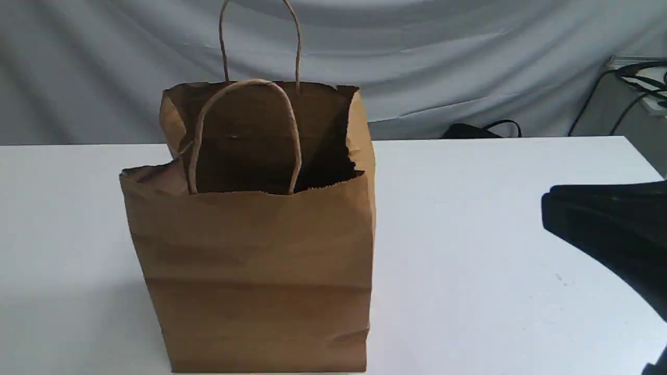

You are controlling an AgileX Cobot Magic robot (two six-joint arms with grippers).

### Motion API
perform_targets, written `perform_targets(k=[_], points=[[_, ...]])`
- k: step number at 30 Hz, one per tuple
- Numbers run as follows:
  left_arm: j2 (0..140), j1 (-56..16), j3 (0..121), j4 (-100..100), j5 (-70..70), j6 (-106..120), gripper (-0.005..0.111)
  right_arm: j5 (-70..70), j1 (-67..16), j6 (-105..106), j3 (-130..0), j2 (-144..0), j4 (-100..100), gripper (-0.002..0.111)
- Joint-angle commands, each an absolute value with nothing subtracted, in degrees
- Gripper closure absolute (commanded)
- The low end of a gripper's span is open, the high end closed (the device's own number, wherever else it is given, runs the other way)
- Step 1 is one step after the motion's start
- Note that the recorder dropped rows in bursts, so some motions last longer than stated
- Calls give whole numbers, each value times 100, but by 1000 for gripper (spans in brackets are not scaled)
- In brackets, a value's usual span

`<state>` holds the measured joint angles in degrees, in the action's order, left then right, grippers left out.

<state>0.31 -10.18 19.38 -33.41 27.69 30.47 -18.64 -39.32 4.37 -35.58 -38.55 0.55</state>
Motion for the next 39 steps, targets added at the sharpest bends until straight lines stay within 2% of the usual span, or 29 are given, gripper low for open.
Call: perform_targets(k=[1,7,13,24,31,39], points=[[0,-1020,1904,-3368,2762,3049,107,-1178,-3794,423,-3492,-3812,37,108],[0,-1020,1904,-3368,2762,3049,107,1110,-3026,322,-2637,-3759,173,108],[0,-1020,1904,-3368,2762,3049,107,2030,-2361,0,-1565,-3085,98,108],[0,-1020,1904,-3368,2762,3049,107,2134,-833,-260,-573,-1724,-462,108],[0,-1020,1904,-3368,2762,3049,107,2134,-201,-365,0,-750,-484,108],[0,-1020,1904,-3368,2762,3049,107,447,137,-480,0,0,-484,108]])
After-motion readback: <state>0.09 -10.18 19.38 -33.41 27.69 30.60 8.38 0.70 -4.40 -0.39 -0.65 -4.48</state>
